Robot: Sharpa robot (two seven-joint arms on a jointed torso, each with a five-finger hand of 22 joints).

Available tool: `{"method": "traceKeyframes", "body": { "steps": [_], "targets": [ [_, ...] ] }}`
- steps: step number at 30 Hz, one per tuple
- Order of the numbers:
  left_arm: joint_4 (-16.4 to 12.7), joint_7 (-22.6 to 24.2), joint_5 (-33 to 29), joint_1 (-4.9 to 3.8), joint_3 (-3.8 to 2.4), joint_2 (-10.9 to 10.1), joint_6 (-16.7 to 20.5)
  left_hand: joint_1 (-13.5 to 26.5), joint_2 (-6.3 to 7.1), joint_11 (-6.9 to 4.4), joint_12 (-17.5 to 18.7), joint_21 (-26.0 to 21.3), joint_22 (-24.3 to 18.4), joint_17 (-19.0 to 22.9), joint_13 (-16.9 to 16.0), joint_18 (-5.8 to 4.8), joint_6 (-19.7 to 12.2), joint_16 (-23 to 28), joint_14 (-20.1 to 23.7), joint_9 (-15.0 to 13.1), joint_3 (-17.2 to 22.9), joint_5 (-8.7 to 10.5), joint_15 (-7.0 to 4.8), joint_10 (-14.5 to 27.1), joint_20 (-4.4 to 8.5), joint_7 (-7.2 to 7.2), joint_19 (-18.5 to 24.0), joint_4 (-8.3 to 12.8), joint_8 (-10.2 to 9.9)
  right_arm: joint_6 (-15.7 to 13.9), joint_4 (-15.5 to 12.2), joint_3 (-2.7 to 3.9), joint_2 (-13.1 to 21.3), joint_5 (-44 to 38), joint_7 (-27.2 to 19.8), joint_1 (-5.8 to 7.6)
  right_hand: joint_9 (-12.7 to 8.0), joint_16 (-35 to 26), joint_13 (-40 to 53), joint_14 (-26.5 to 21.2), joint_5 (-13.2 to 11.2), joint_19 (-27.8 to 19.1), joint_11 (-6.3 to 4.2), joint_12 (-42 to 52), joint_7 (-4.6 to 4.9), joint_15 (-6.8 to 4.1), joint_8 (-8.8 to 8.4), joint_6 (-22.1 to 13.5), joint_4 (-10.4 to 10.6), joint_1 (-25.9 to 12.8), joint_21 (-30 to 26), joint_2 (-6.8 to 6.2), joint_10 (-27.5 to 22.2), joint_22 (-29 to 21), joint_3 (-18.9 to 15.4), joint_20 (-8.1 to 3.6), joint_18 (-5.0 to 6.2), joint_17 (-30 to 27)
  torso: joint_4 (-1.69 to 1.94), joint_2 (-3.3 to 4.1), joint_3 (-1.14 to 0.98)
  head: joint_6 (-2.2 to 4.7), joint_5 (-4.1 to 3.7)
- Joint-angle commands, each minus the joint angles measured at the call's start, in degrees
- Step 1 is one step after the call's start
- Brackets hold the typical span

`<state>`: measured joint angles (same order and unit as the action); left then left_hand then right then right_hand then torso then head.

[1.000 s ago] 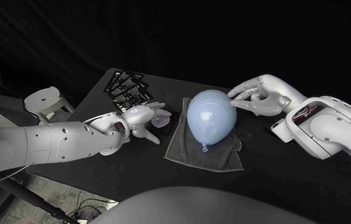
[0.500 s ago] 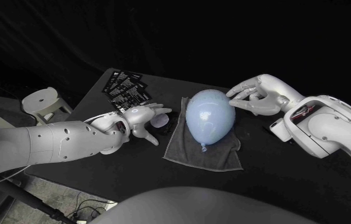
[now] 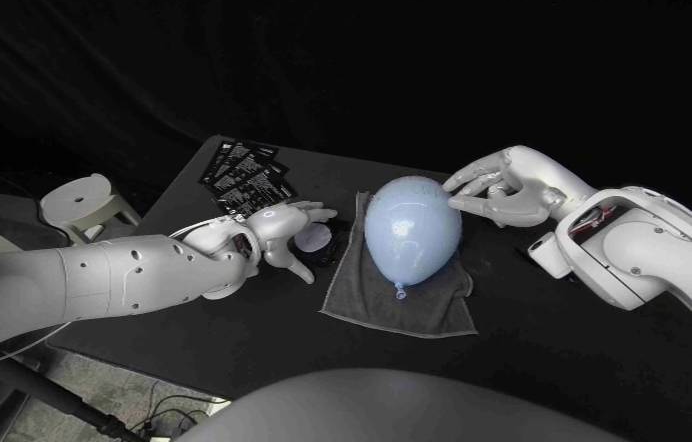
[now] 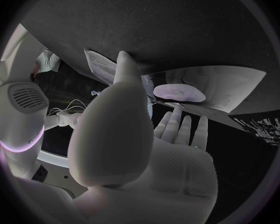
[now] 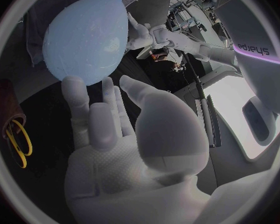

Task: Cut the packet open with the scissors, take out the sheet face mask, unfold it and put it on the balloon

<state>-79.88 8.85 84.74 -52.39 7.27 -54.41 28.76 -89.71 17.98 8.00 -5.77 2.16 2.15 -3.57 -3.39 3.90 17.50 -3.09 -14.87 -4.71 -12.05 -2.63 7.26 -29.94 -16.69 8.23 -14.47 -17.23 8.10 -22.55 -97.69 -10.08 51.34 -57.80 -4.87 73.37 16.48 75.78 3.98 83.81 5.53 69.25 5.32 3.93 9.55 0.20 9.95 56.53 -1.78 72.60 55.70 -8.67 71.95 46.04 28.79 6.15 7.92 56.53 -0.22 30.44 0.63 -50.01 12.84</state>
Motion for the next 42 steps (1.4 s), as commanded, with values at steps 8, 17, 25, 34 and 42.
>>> {"method": "traceKeyframes", "body": {
  "steps": [8,17,25,34,42],
  "targets": [
    [1.25,-6.72,0.9,-1.09,-0.97,1.32,-9.15,0.31,-0.19,1.58,-0.61,0.31,0.1,-0.11,-0.13,0.08,0.82,0.22,-0.42,-0.23,0.07,-0.33,1.19,-1.2,-0.05,2.82,-0.84,-0.03,0.51,1.16,-0.01,0.02,-0.17,0.46,0.1,-0.02,0.11,-0.14,0.07,0.39,0.3,-0.44,-0.19,-0.05,0.06,0.29,-0.1,-0.17,0.43,-0.27,-0.25,-0.29,0.09,-0.09,0.0,0.07,0.63,-0.22,-0.11,0.03,-0.06,0.01,-0.32],
    [2.15,-8.63,1.55,-1.36,-1.12,2.07,-13.51,0.36,-0.21,2.32,-0.89,0.29,0.08,-0.2,-0.15,-0.01,1.22,0.15,-0.76,-0.36,0.18,-0.34,1.95,-1.76,-0.05,3.45,-0.82,-0.04,0.69,1.31,-0.05,0.02,-0.14,1.1,0.13,-0.02,0.15,-0.26,0.1,0.31,0.35,-0.61,-0.23,0.0,0.01,0.27,-0.03,-0.1,0.49,-0.23,-0.41,-0.28,0.2,-0.27,0.01,0.07,0.68,-0.49,0.0,-0.07,-0.02,0.01,-0.6],
    [3.02,-9.66,1.47,-1.4,-1.16,2.52,-14.86,0.54,-0.4,3.28,-1.59,0.15,-0.03,-0.6,-0.29,0.02,3.32,-0.26,-2.46,-0.95,1.81,-0.37,2.86,-3.51,0.08,4.66,-0.34,-0.05,1.7,1.33,-0.11,0.02,-0.04,1.38,0.1,-0.02,0.18,-0.36,0.11,0.25,0.37,-0.73,-0.25,0.01,0.0,0.26,0.0,-0.06,0.57,-0.26,-0.54,-0.29,0.26,-0.42,0.0,0.06,0.72,-0.72,0.04,-0.05,-0.02,0.01,-0.7],
    [3.42,-8.91,-0.93,-1.4,-1.24,2.52,-14.56,-0.12,-2.99,3.96,-2.98,1.27,0.56,-2.58,-0.37,1.91,11.7,-2.97,-11.52,-3.15,9.0,-0.35,3.46,-8.85,0.29,5.33,-4.57,-0.04,5.71,1.16,-0.17,0.02,0.12,1.72,0.03,-0.02,0.22,-0.4,0.14,0.19,0.4,-0.93,-0.28,0.05,-0.03,0.25,0.07,0.0,0.72,-0.31,-0.73,-0.26,0.38,-0.62,-0.01,0.05,0.78,-0.78,0.08,0.0,0.01,0.01,-0.6],
    [3.88,-7.42,-3.26,-1.4,-1.36,2.49,-14.4,-1.96,-12.29,3.96,-3.78,4.24,1.75,-5.32,-0.41,5.23,24.13,-6.98,-25.91,-5.96,19.81,-0.1,3.72,-17.95,0.01,5.06,-15.98,0.44,11.05,1.07,-0.2,0.02,0.26,1.81,-0.06,-0.02,0.25,-0.38,0.17,0.17,0.43,-1.01,-0.31,0.08,-0.06,0.23,0.12,0.05,0.85,-0.34,-0.76,-0.21,0.48,-0.63,0.0,0.04,0.79,-0.75,0.08,-0.03,0.01,0.01,-0.6]
  ]
}}
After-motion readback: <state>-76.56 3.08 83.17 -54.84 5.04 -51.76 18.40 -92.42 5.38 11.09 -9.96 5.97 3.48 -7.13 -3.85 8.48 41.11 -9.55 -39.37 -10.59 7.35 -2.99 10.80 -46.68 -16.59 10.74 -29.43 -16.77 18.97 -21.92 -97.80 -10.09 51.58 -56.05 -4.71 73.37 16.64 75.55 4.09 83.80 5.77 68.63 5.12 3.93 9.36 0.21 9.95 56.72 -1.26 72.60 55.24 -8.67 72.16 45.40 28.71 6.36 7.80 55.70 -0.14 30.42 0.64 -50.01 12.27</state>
